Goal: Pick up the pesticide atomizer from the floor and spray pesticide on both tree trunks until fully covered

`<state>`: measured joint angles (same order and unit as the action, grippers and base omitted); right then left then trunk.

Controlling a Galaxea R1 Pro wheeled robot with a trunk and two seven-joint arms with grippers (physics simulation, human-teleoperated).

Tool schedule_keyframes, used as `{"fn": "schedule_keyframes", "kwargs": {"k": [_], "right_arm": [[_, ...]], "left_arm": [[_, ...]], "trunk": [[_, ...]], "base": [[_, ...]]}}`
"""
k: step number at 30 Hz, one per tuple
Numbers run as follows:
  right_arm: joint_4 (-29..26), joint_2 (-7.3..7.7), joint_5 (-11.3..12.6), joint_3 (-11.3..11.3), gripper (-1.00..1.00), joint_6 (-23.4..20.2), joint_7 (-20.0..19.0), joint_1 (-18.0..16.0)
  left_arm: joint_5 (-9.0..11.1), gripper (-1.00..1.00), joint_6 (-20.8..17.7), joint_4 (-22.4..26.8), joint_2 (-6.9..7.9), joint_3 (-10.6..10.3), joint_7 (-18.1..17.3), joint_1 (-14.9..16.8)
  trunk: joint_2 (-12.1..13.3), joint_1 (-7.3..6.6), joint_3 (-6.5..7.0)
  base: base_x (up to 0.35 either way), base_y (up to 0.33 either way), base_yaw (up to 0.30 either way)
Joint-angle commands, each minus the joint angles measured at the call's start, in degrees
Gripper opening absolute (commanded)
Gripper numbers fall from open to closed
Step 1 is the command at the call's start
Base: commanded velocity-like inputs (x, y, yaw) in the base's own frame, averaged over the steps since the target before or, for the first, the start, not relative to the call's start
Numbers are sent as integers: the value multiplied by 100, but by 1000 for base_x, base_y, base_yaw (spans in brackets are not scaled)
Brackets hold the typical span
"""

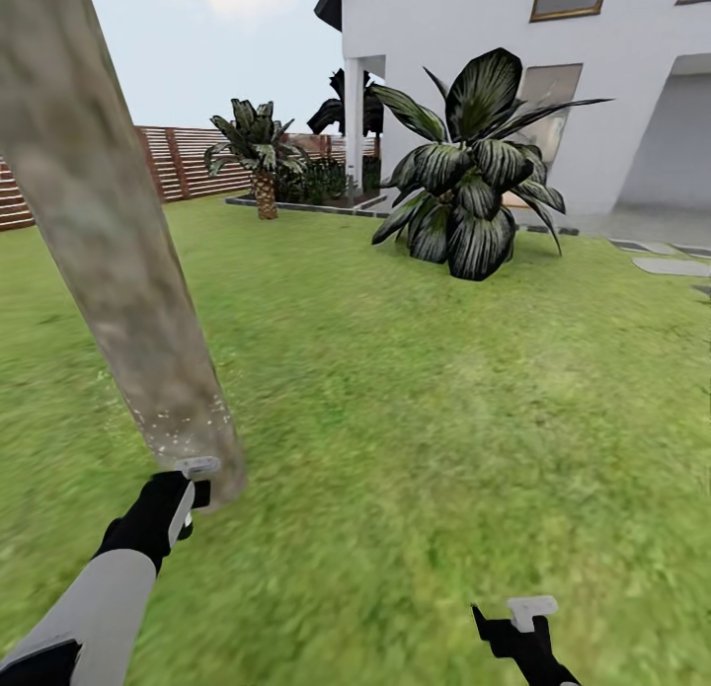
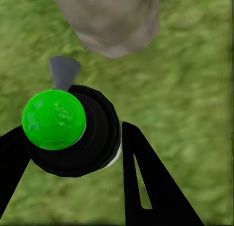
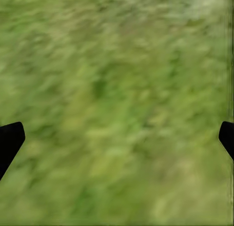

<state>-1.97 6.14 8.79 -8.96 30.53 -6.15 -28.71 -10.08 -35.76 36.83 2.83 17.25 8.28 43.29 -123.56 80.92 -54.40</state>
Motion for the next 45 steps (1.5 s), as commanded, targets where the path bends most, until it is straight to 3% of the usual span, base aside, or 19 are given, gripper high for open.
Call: {"fn": "schedule_keyframes", "kwargs": {"k": [1, 11, 22, 37, 45], "right_arm": [[3, 2, 62, -36, 100, 14, -34, -3], [3, 2, 62, -36, 100, 14, -34, -3], [3, 2, 62, -36, 100, 14, -35, -3], [-1, 2, 62, -36, 100, 14, -35, -3], [-1, 2, 62, -36, 100, 14, -35, -3]], "left_arm": [[-56, -100, -30, 9, -3, 21, -19, 4], [-47, -100, -21, -66, 7, 39, -32, 4], [-51, -100, -10, -62, 13, 39, -17, 4], [-87, -100, -19, -65, 89, 42, 49, 4], [-88, -100, -19, -70, 86, 33, 51, 4]], "trunk": [[-2, -1, -5], [-2, -1, -5], [-2, -1, -5], [-2, -1, -5], [-2, -1, -5]], "base": [[0, -276, 134], [74, -270, 253], [208, -218, 12], [95, -275, 253], [91, -277, 26]]}}
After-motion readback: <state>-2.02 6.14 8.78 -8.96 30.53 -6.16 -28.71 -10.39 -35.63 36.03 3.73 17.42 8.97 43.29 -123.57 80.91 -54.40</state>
